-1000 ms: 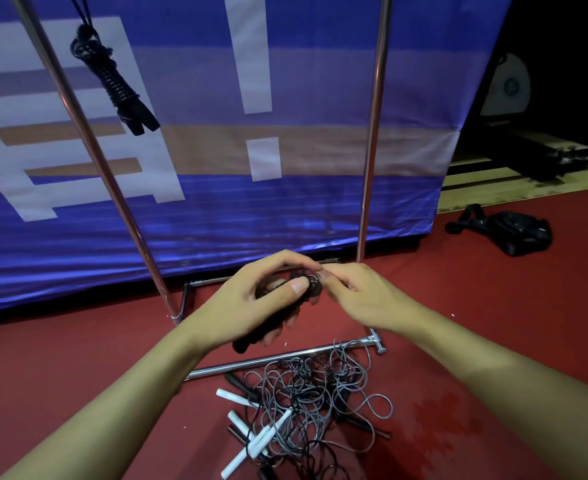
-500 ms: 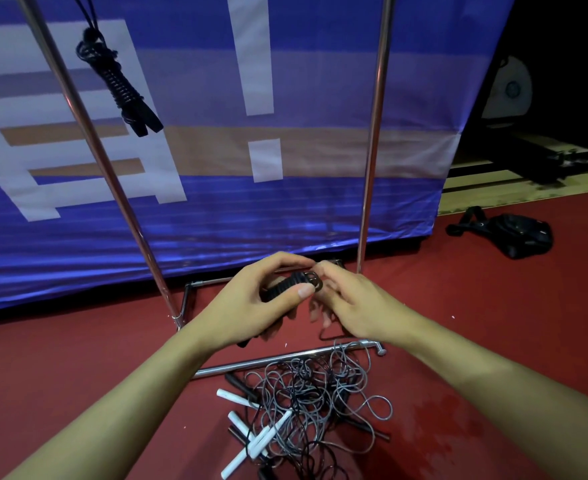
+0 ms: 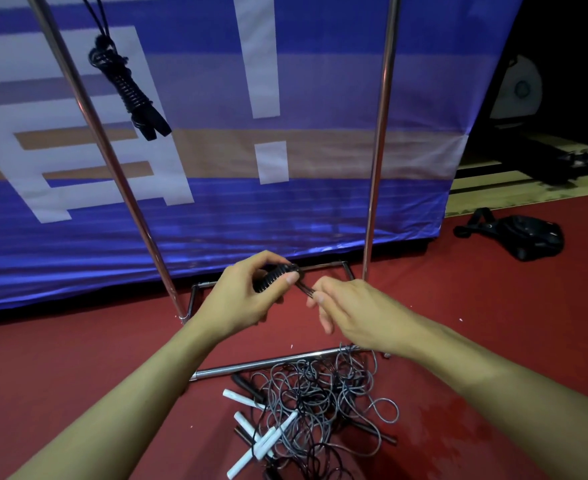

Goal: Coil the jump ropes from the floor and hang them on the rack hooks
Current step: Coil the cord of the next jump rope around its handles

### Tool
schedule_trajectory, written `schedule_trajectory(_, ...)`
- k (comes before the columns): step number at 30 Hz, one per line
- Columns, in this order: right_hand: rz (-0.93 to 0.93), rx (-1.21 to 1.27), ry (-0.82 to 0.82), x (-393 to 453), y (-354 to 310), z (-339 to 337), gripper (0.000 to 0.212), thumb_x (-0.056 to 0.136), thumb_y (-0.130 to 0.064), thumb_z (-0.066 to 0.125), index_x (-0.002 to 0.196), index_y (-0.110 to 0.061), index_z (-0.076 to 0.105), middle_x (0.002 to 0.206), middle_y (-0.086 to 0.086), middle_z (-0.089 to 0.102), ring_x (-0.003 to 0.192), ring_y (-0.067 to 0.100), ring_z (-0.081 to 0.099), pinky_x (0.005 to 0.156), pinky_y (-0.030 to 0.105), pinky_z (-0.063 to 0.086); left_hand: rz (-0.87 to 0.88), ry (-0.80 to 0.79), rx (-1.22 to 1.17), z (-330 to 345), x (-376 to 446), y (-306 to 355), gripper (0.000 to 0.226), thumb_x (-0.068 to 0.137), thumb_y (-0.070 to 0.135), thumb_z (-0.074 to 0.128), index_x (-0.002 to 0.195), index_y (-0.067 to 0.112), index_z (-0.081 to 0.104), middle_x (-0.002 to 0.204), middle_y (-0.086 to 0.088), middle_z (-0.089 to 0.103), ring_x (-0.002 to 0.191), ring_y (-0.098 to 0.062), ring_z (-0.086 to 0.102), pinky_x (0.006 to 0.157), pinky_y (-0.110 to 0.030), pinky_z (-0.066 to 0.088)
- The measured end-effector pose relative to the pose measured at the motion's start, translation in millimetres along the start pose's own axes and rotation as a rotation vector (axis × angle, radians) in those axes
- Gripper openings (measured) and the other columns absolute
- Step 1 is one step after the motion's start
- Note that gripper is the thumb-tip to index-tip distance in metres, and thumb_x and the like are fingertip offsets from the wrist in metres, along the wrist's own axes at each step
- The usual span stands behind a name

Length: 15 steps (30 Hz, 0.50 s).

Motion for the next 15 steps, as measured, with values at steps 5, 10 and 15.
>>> schedule_trajectory(5,0.081,-0.042,-0.055,-2,4,1,0.014,0.11,-0.028,0.033,0.102,-0.025,0.045,0.089,-0.015,0.075,0.06,-0.001,0.067,0.065,0.028,0.052,0.04,-0.016,0.167,3,1,-2,0.02,0.095,0.05,0.067,0.105,0.033,0.062,0.07,0.007,0.071,0.045,-0.009,0.06,0.053,-0.027,0.049)
schedule_trajectory(10,0.192,-0.274,-0.026,0,27,-12,0.007,0.091,-0.027,0.05,0.095,-0.027,0.045,0.089,-0.001,0.07,0.083,0.029,0.068,0.076,0.039,0.056,0.118,-0.021,0.192,8,-4,14,0.021,0.095,0.049,0.067,0.109,0.034,0.062,0.073,0.01,0.071,0.05,-0.007,0.062,0.061,-0.033,0.055)
schedule_trajectory(15,-0.03,-0.058,0.022,2,20,-19,0.013,0.095,-0.016,0.06,0.094,-0.026,0.069,0.101,-0.009,0.052,0.083,0.001,0.057,0.077,0.015,0.042,0.071,0.107,0.17,4,0,12,0.019,0.097,0.047,0.067,0.105,0.031,0.061,0.07,0.004,0.073,0.045,-0.01,0.063,0.055,-0.029,0.053)
Point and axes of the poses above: each hand's wrist, its own x-axis towards the middle knuckle, its own z-axis out of the palm, y = z × x, the point moved 3 cm from there along x, towards the middle knuckle
